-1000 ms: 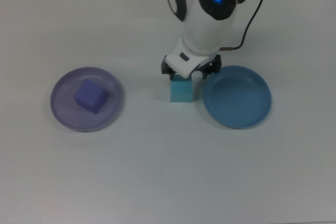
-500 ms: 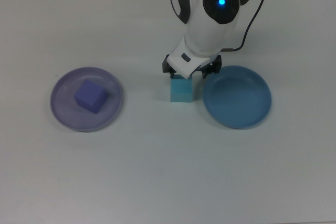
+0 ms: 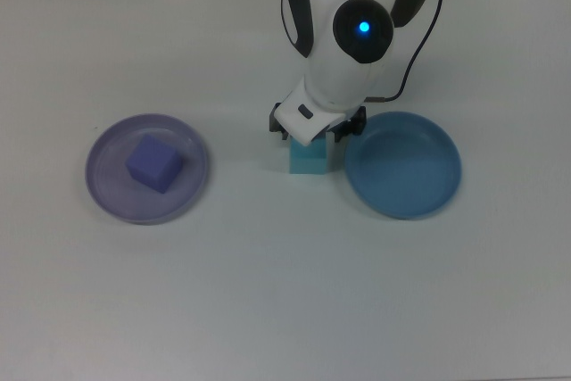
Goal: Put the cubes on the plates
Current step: 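Close the gripper on the light-blue cube and lift it, then carry the light-blue cube onto the blue plate and release it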
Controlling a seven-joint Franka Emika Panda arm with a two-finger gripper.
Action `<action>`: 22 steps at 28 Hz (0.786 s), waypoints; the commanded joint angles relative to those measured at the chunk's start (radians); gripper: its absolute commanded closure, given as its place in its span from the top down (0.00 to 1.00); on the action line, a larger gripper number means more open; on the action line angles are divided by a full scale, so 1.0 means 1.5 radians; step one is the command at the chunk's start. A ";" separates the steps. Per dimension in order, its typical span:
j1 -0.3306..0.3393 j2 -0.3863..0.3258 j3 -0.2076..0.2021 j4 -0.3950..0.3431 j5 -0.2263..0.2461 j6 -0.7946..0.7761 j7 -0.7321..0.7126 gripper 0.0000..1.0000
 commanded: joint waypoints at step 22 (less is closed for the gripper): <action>0.009 -0.042 0.008 0.021 0.036 0.009 0.028 0.00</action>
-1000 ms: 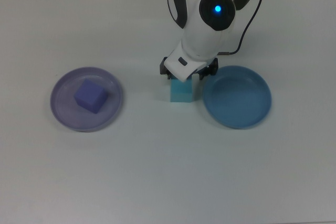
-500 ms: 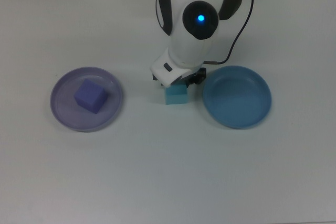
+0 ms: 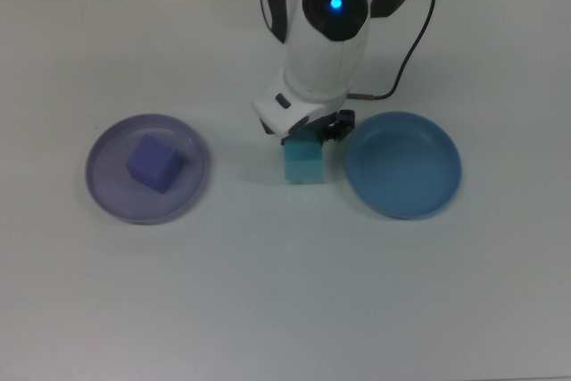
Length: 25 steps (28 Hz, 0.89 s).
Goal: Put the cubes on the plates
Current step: 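Carry the light-blue cube onto the blue plate and release it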
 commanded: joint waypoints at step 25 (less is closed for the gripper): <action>0.120 -0.015 0.005 0.038 0.000 0.048 -0.006 1.00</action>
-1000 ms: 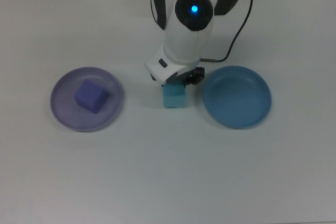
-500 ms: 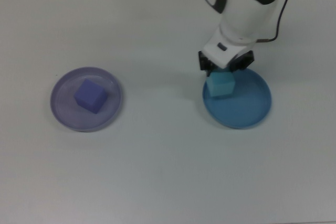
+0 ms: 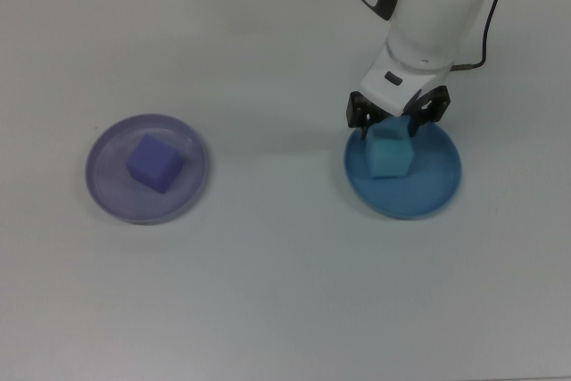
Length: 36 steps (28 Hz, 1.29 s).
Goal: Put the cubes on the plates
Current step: 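Carry the light-blue cube onto the blue plate and release it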
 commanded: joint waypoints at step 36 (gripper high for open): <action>-0.214 -0.222 -0.013 0.017 0.022 -0.299 -0.136 1.00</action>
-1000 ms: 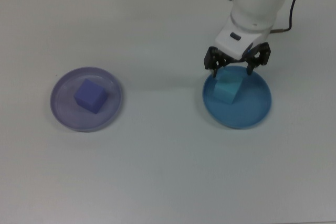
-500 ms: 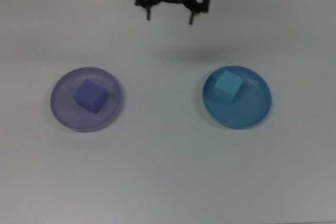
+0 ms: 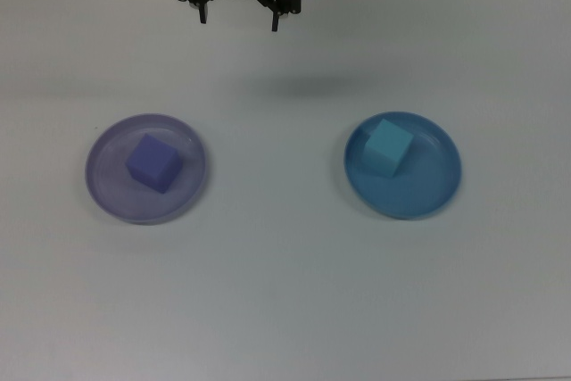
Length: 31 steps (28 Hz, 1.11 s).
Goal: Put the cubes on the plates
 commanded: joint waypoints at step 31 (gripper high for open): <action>-0.012 -0.039 -0.039 0.030 0.066 -0.002 -0.007 1.00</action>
